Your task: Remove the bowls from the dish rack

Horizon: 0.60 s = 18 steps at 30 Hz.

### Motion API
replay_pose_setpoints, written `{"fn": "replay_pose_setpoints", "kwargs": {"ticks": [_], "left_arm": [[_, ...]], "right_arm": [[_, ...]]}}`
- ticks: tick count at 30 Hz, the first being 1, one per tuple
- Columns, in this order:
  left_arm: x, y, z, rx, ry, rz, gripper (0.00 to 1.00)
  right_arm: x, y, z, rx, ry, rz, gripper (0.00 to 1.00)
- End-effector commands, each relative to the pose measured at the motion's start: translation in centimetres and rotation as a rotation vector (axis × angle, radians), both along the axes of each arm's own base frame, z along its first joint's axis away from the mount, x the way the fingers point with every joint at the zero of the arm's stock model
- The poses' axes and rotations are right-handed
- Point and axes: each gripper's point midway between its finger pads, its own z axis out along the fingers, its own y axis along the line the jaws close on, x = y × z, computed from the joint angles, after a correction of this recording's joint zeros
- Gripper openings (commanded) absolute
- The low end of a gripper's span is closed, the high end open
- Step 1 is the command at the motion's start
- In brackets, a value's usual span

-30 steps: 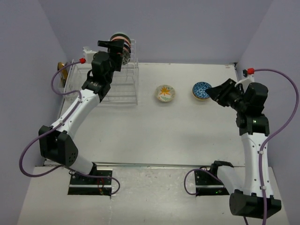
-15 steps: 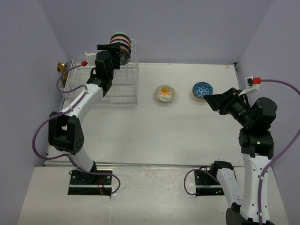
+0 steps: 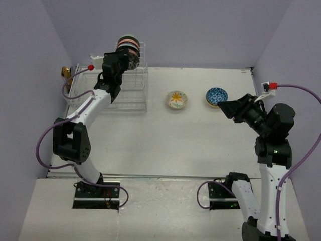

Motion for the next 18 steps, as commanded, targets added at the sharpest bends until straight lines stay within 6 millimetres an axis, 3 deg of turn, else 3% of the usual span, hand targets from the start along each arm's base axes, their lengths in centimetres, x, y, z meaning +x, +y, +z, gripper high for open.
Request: {"fn": "replay_pose_setpoints", "kwargs": {"ticks": [1,5,6,8,9,18], "left_arm": [[-0.4,1.5,0.9,-0.021,-0.032,0.051,0.25],[-0.4,1.4,1.3,-0.025,-0.051,0.049,0.19],[-0.4,1.5,1.5,-0.025,-0.055,0.052,0.11],[-0.5,1.5,1.8,-0.026,-0.063,0.054,0.07],[-0.5,1.6,1.8,-0.024,-0.062,0.054,0.0],[-1.2,1.3,3.5,-0.016,-0.142,0.03,0.0]], "right_arm": [[0.0,0.2,0.7,-0.001,-0.037,0.02,0.41],[0.3,0.2,0.6,-0.001,-0.041,0.017,0.41],[0.4,0.1,0.6,-0.002,-0.04,0.017,0.41],[0.5,0.1,0.5,-0.001,-0.039,0.017,0.41],[0.4,0.1,0.5,-0.002,-0.042,0.017,0.41],[0.3,0.3,0.7,-0.006,-0.06,0.026,0.44]]}}
